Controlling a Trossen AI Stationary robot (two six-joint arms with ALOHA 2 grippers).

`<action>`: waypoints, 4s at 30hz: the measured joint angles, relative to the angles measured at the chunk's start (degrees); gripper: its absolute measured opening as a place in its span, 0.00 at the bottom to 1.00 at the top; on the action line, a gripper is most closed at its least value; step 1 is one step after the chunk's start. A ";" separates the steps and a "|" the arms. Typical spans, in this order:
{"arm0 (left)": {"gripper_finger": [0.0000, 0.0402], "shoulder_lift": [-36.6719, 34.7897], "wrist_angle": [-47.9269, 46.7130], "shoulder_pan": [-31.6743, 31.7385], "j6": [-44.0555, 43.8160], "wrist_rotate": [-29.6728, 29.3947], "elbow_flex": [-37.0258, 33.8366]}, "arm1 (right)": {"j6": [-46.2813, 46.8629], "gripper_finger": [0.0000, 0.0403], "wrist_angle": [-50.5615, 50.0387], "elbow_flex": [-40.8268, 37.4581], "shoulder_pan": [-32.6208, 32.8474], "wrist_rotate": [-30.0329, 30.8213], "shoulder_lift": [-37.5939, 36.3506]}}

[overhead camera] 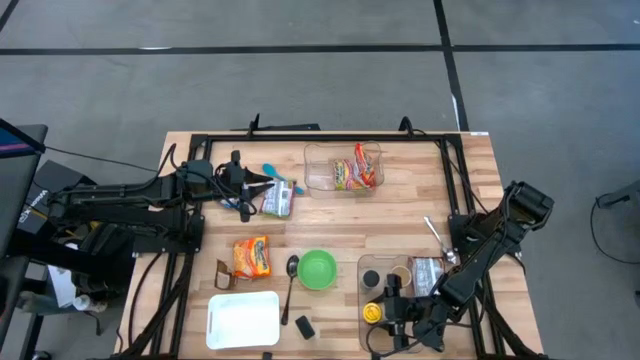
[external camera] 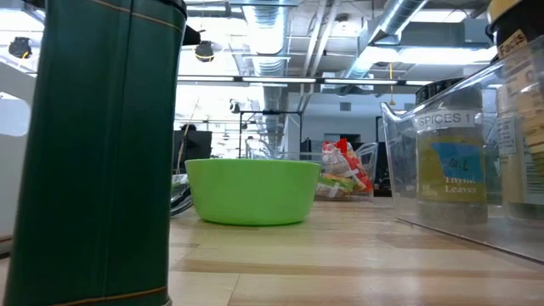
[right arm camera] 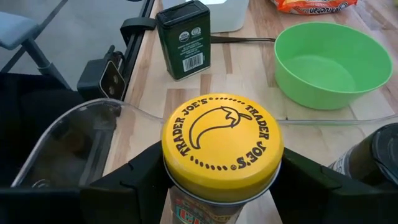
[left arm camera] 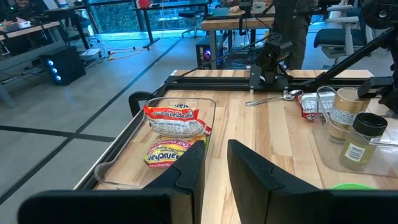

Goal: Pick & Place Food Item
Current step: Put the black seasoning into the bottom transparent bin, then put the green noodle pack into the top transparent bin

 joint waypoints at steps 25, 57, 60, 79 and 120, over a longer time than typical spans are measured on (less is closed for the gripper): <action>0.15 -0.01 -0.01 0.00 0.01 0.00 0.01 | -0.43 0.57 -0.31 0.00 0.04 -1.25 -0.02; 0.15 -0.01 -0.02 0.01 -0.01 -0.02 0.01 | -3.26 0.67 -2.76 -0.02 0.15 -1.05 -4.40; 0.15 -0.01 -0.01 0.01 0.01 -0.01 0.00 | -3.44 0.67 -4.43 -0.02 0.15 -0.95 -6.02; 0.15 0.00 -0.02 0.01 0.01 -0.01 0.01 | -9.63 0.67 -5.12 -0.02 -4.39 8.15 -18.54; 0.15 -0.01 -0.01 0.02 0.00 -0.01 0.01 | -6.77 0.67 -25.37 -0.02 -28.87 3.16 -27.54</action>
